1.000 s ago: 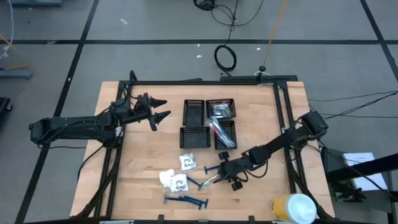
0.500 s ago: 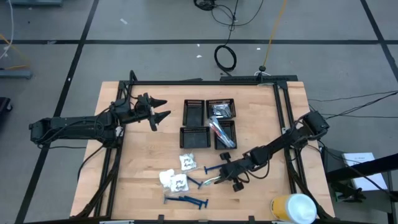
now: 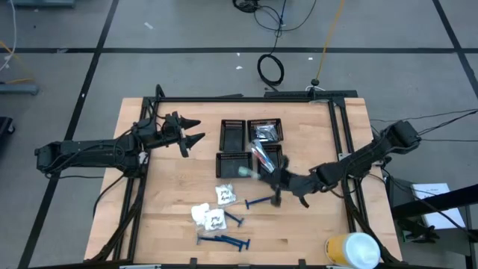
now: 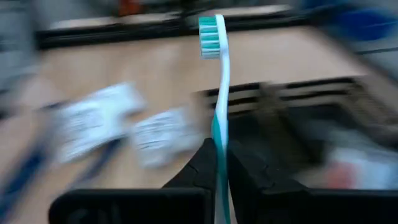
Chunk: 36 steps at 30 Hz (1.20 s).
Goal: Pick & Place Travel size toiletries
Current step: Put the green toothbrush into the bottom right black bin
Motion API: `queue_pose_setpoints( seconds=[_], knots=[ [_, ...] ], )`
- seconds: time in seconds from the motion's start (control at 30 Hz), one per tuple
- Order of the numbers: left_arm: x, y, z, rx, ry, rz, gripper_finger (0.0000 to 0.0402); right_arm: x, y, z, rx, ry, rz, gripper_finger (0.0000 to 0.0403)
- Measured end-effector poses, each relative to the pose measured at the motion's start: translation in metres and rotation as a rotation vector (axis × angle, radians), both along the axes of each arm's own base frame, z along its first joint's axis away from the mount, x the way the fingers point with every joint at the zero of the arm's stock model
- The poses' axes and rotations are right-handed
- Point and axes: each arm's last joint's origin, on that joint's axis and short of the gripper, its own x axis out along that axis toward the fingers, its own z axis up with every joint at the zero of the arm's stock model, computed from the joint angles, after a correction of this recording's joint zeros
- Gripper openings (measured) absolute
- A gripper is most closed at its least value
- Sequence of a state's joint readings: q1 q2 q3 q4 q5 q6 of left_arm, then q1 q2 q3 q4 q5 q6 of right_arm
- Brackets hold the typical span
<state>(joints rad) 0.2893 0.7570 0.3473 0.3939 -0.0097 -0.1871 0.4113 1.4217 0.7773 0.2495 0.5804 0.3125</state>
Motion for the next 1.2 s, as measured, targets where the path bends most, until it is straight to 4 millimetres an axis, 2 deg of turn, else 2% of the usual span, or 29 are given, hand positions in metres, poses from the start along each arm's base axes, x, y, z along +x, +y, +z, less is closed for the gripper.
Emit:
queue_pose_setpoints(
  seconds=[0.07,0.17,0.3,0.43,0.83,1.2],
  knots=[
    [0.0,0.0,0.0,0.0,0.0,0.0,0.0285,-0.007,-0.007,-0.008,-0.039,-0.059,-0.159,0.0012],
    [0.0,0.0,0.0,0.0,0.0,0.0,0.0285,-0.021,-0.017,-0.029,-0.028,-0.141,-0.295,0.0012],
    [0.0,0.0,0.0,0.0,0.0,0.0,0.0285,-0.04,-0.033,-0.061,0.098,-0.256,-0.388,0.0012],
    [0.0,0.0,0.0,0.0,0.0,0.0,0.0285,-0.052,-0.042,-0.077,0.155,-0.318,-0.417,0.0012],
    [0.0,0.0,0.0,0.0,0.0,0.0,0.0285,-0.045,-0.055,-0.078,0.146,-0.312,-0.477,0.0012],
    [0.0,0.0,0.0,0.0,0.0,0.0,0.0285,-0.036,-0.055,-0.097,0.19,-0.231,-0.454,0.0013]
  ],
)
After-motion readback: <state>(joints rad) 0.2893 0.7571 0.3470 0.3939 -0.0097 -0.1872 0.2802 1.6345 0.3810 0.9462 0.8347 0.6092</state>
